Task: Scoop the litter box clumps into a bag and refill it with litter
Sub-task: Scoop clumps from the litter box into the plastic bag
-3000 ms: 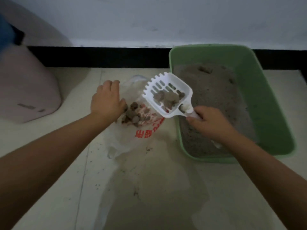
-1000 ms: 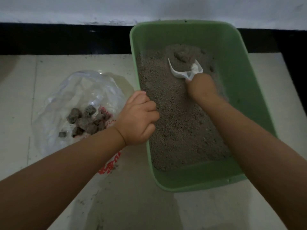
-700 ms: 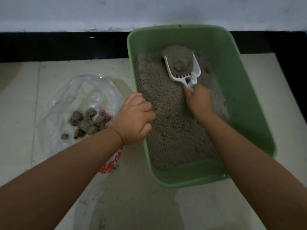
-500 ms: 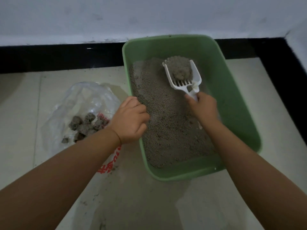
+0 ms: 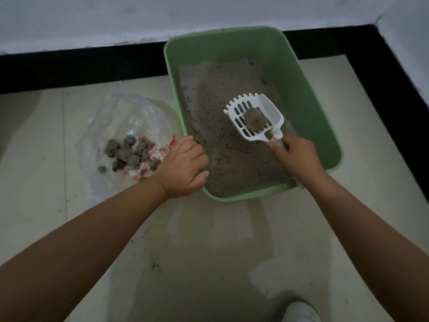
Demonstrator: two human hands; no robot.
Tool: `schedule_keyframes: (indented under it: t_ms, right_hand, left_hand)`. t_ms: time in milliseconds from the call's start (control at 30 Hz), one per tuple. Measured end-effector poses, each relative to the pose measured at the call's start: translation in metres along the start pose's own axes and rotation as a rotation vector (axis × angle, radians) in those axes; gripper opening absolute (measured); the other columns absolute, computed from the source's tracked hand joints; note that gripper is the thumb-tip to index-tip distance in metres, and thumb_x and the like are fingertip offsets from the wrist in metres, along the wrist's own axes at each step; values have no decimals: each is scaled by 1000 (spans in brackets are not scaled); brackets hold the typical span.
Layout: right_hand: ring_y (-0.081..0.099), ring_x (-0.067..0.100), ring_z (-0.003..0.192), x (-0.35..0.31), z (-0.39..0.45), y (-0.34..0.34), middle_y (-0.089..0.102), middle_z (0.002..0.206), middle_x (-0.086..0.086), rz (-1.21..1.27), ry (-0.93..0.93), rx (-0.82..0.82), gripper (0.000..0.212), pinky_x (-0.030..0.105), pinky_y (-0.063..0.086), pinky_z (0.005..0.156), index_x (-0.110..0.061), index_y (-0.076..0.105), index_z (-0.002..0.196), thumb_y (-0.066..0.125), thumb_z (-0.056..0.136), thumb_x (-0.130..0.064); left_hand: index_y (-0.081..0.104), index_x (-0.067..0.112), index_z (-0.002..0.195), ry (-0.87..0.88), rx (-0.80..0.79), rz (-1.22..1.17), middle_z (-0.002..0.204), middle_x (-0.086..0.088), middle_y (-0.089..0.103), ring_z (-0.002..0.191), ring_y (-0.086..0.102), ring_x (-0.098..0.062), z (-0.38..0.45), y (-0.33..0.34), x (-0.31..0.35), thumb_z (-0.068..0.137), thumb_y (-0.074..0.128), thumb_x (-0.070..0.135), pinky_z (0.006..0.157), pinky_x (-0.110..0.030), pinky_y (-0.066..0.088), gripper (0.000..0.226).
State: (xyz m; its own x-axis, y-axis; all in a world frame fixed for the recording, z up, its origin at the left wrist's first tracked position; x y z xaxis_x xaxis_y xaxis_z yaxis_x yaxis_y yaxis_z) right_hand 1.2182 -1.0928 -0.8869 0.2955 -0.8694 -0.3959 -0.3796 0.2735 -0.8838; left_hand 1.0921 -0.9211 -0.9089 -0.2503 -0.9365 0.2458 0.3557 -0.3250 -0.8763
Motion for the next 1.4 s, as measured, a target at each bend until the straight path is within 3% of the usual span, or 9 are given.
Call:
schedule_keyframes:
  t_ms: [300, 500, 633, 733, 900, 1033, 1200, 1300, 1400]
  right_hand:
    - [37, 7, 46, -19, 0, 3, 39, 49, -4, 143, -19, -86, 41, 16, 29, 40, -20, 42, 53, 54, 92, -23]
    - [40, 11, 49, -61, -11, 1, 43, 52, -1, 231, -122, -141, 40, 16, 32, 45, -19, 43, 54, 54, 92, -21]
    - [40, 14, 51, -111, -23, 21, 40, 55, 0, 153, -234, -248, 36, 24, 31, 51, -13, 43, 59, 52, 92, -24]
    - [47, 16, 62, -147, -34, 45, 46, 62, -5, 30, -311, -302, 22, 22, 31, 48, -13, 51, 72, 50, 93, -22]
    - [62, 30, 100, -184, -52, 75, 62, 112, 13, -353, -435, -258, 23, 34, 49, 77, -3, 54, 113, 42, 94, -7]
    - [62, 31, 100, -200, -53, 91, 56, 116, 15, -622, -548, -218, 31, 32, 42, 61, 3, 47, 119, 40, 90, 5]
    - [65, 25, 83, -215, -49, 64, 65, 96, 12, -664, -576, 47, 24, 29, 47, 66, -4, 61, 102, 62, 82, -17]
    - [57, 29, 104, -208, -45, 48, 57, 116, 13, -561, -495, -125, 27, 36, 46, 81, -5, 52, 116, 44, 92, -10]
    - [59, 28, 95, -193, -39, 18, 59, 111, 10, -415, -357, -144, 25, 32, 42, 71, -8, 55, 113, 42, 91, -8]
  left_hand:
    - [55, 2, 89, -89, -60, -36, 86, -19, 62, 89, 42, -25, -3, -19, -11, 98, 21, 37, 85, -37, 36, 50]
    - [57, -7, 112, -687, -37, 335, 114, -29, 55, 109, 50, -44, -37, -87, -85, 81, 47, 23, 95, -47, 37, 45]
    - [38, 0, 132, -1167, -218, 196, 126, -28, 47, 114, 46, -41, -85, -103, -121, 91, 51, 19, 90, -42, 39, 47]
    - [50, -8, 110, -1164, -247, 129, 104, -31, 58, 95, 55, -41, -99, -97, -121, 97, 39, 16, 69, -36, 37, 29]
    - [54, -8, 88, -1226, -113, -40, 95, -31, 60, 90, 56, -38, -97, -98, -119, 96, 40, 14, 72, -34, 39, 27]
    - [48, 0, 80, -1221, -104, -72, 88, -26, 57, 74, 45, -27, -92, -96, -116, 96, 40, 13, 66, -29, 33, 22]
    - [52, -1, 86, -1263, -99, -52, 82, -17, 50, 79, 51, -32, -95, -99, -122, 94, 39, 13, 65, -29, 34, 21]
    - [53, 0, 110, -1299, -115, 23, 100, -21, 55, 91, 53, -35, -94, -105, -123, 91, 45, 12, 70, -34, 39, 24]
    - [39, 2, 135, -1227, -111, 166, 130, -24, 44, 117, 42, -39, -81, -109, -117, 85, 55, 7, 91, -43, 40, 53]
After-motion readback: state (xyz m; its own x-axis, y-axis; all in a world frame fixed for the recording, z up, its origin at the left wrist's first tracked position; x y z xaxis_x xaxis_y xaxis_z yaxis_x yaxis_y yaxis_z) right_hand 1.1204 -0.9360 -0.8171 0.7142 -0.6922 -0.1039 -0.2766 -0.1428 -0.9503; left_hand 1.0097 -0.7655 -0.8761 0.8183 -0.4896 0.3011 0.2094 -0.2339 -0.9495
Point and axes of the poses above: each hand's wrist, its own z-axis towards the middle knuckle, its own y-axis out of the palm, x = y × z, the point moved 6 cm from there along z, towards the middle knuckle
